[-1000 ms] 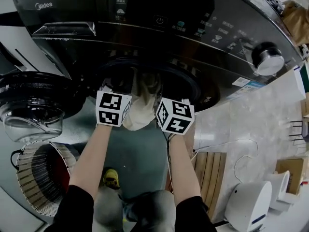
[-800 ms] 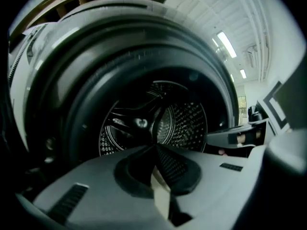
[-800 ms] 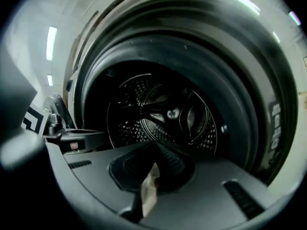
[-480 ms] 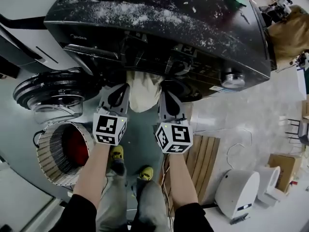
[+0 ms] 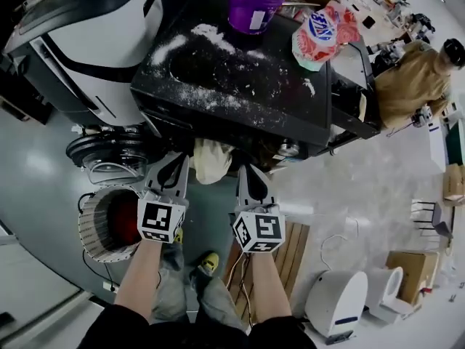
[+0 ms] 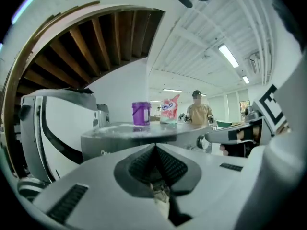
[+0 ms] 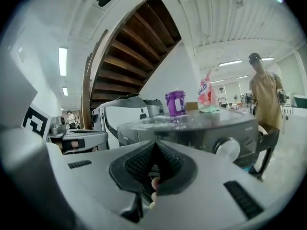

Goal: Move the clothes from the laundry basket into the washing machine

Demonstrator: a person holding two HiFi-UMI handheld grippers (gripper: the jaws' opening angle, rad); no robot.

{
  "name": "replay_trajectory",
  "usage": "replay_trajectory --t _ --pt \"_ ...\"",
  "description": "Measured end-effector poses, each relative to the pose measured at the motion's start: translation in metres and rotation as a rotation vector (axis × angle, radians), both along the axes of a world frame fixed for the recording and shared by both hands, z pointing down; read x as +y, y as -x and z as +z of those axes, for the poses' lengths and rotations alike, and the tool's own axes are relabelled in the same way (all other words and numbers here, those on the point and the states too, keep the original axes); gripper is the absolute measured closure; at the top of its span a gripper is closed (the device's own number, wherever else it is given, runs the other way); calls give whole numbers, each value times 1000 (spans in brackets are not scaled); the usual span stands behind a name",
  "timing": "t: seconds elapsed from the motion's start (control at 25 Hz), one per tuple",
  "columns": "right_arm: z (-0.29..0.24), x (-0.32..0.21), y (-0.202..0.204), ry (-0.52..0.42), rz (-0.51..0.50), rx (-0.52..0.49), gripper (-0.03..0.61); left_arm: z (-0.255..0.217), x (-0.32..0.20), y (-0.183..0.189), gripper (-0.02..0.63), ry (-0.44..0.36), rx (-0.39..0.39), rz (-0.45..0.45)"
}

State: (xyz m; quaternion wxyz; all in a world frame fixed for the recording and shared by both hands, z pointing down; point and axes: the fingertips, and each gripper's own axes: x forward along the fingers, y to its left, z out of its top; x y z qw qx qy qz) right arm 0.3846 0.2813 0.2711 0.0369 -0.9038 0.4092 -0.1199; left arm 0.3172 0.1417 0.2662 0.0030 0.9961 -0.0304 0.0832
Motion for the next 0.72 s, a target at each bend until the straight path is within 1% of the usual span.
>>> replay_trajectory --t 0.16,0.28,0.4,0.52,0.6,0.72 --pt "-70 4 8 -18 -15 20 575 -73 1 16 603 -35 29 -46" --pt "-107 12 26 -9 -34 37 574 -110 7 33 603 -59 24 -57" --pt "-128 27 41 -16 -18 23 575 -128 13 56 603 -30 16 -79" --pt "-140 42 52 -20 -7 12 574 -139 19 74 603 -24 6 -88" --pt "-148 50 55 -15 -1 19 575 -145 22 79 603 -19 5 -88" --pt "-160 57 54 -30 15 24 575 -157 26 76 603 -9 30 -75"
